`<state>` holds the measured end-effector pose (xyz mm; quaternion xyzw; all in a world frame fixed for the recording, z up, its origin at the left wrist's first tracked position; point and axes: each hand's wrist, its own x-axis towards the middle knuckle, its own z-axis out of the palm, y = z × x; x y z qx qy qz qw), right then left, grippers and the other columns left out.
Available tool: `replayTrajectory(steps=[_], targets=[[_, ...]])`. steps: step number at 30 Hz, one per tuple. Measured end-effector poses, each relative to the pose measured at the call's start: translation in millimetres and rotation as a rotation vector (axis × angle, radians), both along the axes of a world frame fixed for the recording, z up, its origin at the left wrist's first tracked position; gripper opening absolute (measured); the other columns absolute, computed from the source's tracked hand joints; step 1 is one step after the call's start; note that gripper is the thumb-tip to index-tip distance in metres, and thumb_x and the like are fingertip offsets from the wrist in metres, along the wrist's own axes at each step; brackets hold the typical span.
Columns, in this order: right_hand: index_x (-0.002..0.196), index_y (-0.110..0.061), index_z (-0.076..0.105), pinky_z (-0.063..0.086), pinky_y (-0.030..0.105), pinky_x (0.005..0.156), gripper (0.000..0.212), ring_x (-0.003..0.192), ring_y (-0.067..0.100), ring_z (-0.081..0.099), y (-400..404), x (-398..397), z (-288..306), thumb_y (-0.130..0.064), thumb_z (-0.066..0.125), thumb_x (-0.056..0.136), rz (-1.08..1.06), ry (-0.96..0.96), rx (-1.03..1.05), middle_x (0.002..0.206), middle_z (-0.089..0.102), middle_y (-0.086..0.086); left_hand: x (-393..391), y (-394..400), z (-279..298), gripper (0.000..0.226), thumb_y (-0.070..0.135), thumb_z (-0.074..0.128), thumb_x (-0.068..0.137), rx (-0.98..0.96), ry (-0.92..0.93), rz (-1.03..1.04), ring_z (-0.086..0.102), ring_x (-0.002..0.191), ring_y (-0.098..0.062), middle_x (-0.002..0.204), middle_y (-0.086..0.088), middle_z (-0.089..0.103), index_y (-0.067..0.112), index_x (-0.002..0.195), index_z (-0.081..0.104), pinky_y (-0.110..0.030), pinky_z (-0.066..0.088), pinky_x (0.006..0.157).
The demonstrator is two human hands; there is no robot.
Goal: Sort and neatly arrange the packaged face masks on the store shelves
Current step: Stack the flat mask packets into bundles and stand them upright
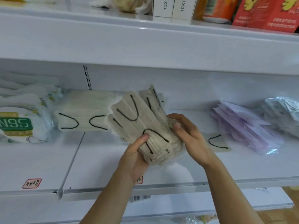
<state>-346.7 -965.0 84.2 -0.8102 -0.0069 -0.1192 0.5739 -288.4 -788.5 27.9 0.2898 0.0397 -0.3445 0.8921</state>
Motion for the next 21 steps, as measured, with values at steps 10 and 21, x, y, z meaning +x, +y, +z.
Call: replayTrajectory(steps=[10, 21], targets=[[0.117, -0.013, 0.067, 0.048, 0.042, 0.086, 0.047, 0.102, 0.038, 0.063, -23.2, -4.2, -78.2, -0.039, 0.036, 0.092, -0.493, 0.233, -0.828, 0.108, 0.071, 0.012, 5.5, 15.7, -7.5, 0.050, 0.018, 0.065, 0.088, -0.007, 0.056, 0.077, 0.066, 0.123, -0.031, 0.131, -0.011, 0.070, 0.016, 0.138, 0.062, -0.051, 0.050, 0.104], [0.125, -0.020, 0.055, 0.059, 0.023, 0.081, 0.045, 0.099, 0.005, 0.074, 52.5, -7.1, -45.3, -0.022, 0.079, 0.087, -0.171, 0.115, 0.460, 0.103, 0.078, -0.009, 7.9, 14.1, -19.1, 0.064, 0.016, 0.073, 0.088, -0.025, -0.098, 0.109, 0.054, 0.136, -0.038, 0.146, -0.020, 0.057, 0.008, 0.148, 0.051, -0.060, 0.037, 0.117]])
